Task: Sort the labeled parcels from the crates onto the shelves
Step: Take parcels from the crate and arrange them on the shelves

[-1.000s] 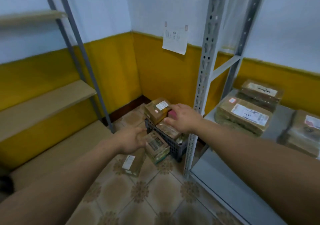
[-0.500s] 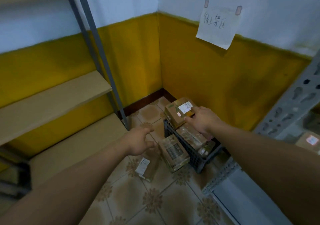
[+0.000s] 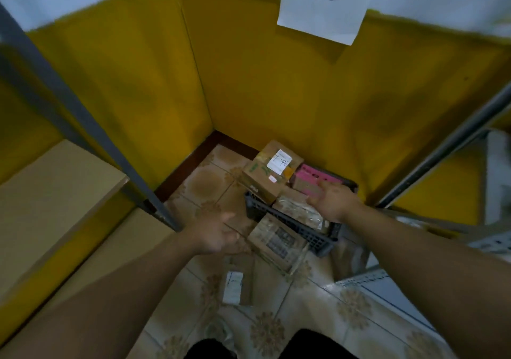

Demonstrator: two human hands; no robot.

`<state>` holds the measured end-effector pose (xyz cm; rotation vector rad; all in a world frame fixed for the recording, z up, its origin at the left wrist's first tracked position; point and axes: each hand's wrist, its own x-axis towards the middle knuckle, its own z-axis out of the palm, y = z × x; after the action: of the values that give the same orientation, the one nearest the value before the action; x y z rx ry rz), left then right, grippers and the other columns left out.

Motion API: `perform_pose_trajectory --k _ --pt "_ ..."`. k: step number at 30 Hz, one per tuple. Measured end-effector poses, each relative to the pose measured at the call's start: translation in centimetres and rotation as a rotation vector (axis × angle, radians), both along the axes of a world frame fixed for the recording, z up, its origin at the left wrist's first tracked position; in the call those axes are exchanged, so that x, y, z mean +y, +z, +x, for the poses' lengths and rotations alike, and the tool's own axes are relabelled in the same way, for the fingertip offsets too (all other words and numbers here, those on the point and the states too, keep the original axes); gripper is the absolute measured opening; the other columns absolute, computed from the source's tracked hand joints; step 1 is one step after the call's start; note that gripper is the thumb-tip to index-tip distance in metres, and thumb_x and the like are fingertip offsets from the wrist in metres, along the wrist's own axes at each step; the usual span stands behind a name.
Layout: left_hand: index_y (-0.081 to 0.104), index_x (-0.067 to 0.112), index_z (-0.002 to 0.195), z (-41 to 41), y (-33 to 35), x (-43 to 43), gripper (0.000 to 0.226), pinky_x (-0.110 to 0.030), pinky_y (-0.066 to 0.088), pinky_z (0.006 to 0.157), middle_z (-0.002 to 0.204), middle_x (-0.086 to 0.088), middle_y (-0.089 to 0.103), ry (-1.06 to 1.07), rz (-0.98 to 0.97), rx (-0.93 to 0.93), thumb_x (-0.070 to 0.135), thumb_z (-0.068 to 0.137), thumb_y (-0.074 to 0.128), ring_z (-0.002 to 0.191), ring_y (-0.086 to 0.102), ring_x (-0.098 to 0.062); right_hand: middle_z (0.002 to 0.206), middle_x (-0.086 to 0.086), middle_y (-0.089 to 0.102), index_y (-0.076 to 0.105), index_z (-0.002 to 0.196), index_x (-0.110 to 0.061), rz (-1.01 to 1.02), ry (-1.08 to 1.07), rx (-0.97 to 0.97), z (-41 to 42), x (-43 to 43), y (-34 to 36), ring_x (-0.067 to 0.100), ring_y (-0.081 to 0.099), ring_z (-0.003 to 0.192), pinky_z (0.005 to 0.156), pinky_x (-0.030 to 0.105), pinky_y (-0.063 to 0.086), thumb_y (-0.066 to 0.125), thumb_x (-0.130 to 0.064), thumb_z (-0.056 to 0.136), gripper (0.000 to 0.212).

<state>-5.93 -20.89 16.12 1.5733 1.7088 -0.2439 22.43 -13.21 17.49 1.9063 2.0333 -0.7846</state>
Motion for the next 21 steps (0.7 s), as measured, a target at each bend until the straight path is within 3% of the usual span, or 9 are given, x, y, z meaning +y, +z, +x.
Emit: perform_pose_trajectory --k 5,9,14,18,21 --pt "0.024 0.019 0.153 -3.4 -4.7 2.7 0.068 -0.031 0.034 0.109 0.157 -0.002 0.029 -0.061 -0.125 0.027 0.047 0.096 0.051 0.139 0.036 -0.021 0.157 0.015 0.031 0.025 0.154 -0.017 -0.13 -0.106 0.055 -3.2 -1.3 -5.6 0.036 0.035 0.139 0.11 0.043 0.037 0.042 -0.059 0.099 0.072" --pt "0.022 0.023 0.153 -3.9 -9.3 2.6 0.064 -0.028 0.044 0.092 0.156 -0.004 0.031 0.039 -0.238 -0.012 0.044 0.099 0.049 0.118 0.053 -0.018 0.156 0.014 0.033 0.026 0.154 -0.014 -0.246 -0.075 0.067 -4.4 -1.3 -10.8 0.033 0.041 0.136 0.107 0.038 0.04 0.042 -0.053 0.101 0.068" --pt "0.035 0.022 0.148 -3.9 -18.9 1.2 0.057 -0.024 0.046 0.075 0.132 -0.008 0.058 0.296 -0.297 -0.062 0.039 0.097 0.053 0.093 0.062 -0.016 0.155 0.013 0.037 0.026 0.155 -0.016 -0.351 -0.171 0.134 -5.8 0.1 -20.9 0.032 0.044 0.135 0.107 0.036 0.041 0.045 -0.052 0.1 0.068" --pt "0.046 0.019 0.14 -4.8 -28.9 -0.6 0.047 -0.017 0.039 0.071 0.135 -0.003 0.057 0.423 -0.343 -0.066 0.031 0.096 0.057 0.113 0.06 -0.019 0.157 0.012 0.034 0.03 0.154 -0.015 -0.441 -0.197 0.187 -8.5 -0.7 -30.9 0.031 0.039 0.139 0.108 0.034 0.035 0.048 -0.051 0.099 0.069" --pt "0.051 0.02 0.133 -6.0 -37.5 -2.2 0.041 -0.015 0.038 0.063 0.137 -0.003 0.055 0.487 -0.365 -0.074 0.029 0.094 0.058 0.099 0.059 -0.016 0.159 0.009 0.031 0.027 0.155 -0.016 -0.514 -0.2 0.219 -11.2 -2.2 -39.4 0.027 0.036 0.142 0.112 0.032 0.032 0.049 -0.051 0.099 0.07"
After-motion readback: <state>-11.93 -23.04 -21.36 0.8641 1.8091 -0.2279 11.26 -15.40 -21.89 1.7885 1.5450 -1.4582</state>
